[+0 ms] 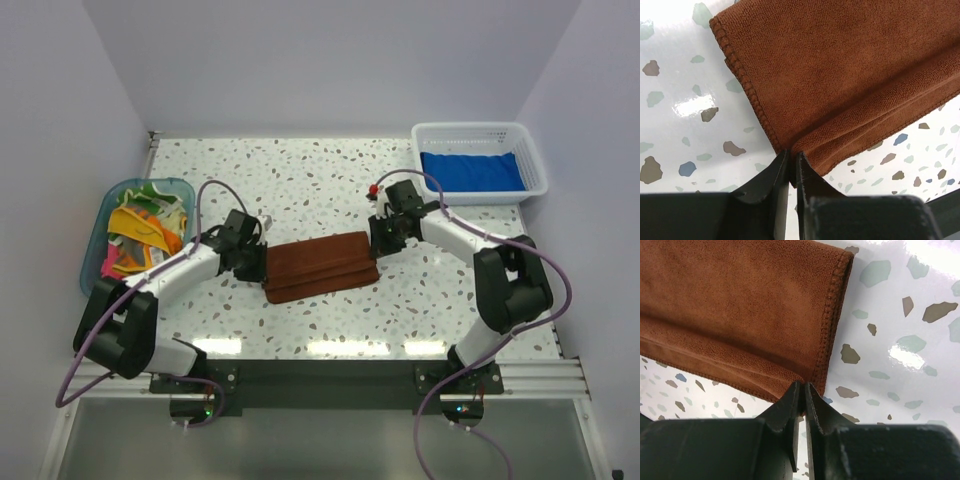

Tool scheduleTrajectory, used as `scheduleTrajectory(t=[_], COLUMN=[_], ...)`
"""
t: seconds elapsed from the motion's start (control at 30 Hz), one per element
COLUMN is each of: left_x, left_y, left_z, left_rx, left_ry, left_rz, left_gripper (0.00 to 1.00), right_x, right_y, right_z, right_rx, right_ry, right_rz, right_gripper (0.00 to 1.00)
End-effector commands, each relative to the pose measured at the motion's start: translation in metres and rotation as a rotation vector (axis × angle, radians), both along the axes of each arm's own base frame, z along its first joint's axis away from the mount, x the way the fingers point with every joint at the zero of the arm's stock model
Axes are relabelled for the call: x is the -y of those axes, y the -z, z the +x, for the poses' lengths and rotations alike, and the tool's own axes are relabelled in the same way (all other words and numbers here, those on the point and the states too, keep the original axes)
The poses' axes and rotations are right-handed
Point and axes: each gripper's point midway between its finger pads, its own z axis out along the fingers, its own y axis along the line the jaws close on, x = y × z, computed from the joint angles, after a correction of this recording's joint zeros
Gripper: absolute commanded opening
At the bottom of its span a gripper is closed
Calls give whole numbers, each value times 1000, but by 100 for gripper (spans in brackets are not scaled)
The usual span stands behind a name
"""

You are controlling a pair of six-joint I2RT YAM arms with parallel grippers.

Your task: Fold and stack the towels

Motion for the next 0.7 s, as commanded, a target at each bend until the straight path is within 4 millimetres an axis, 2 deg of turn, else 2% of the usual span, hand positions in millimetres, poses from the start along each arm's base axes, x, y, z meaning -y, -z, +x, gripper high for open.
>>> scheduleTrajectory(t=[0.0, 0.07, 0.2, 0.33, 0.53, 0.6, 0.67], left_x=[0, 6, 15, 24, 30, 29, 32], left_y=[-7, -12, -20, -27, -28, -33, -49], left_z=[1, -3, -13, -28, -54, -56, -49], left_rx=[24, 26, 29, 26, 8, 24, 60], left_ry=[-12, 0, 15, 15, -25, -49, -75], left_rz=[0, -29, -82, -144, -239, -260, -284], left_gripper=[17, 23, 29, 33, 46, 48, 49], right_x=[0, -2, -2, -2, 3, 4, 0], right_y=[-4, -5, -11, -10, -6, -14, -31], right_z=[1, -2, -10, -29, -53, -52, -45], right_rx=[20, 17, 20, 3, -25, 2, 49], right_ry=[13, 11, 13, 4, 19, 30, 38], right_rz=[-2, -1, 6, 0, -16, -9, 17], right_gripper=[13, 17, 23, 34, 48, 49, 49])
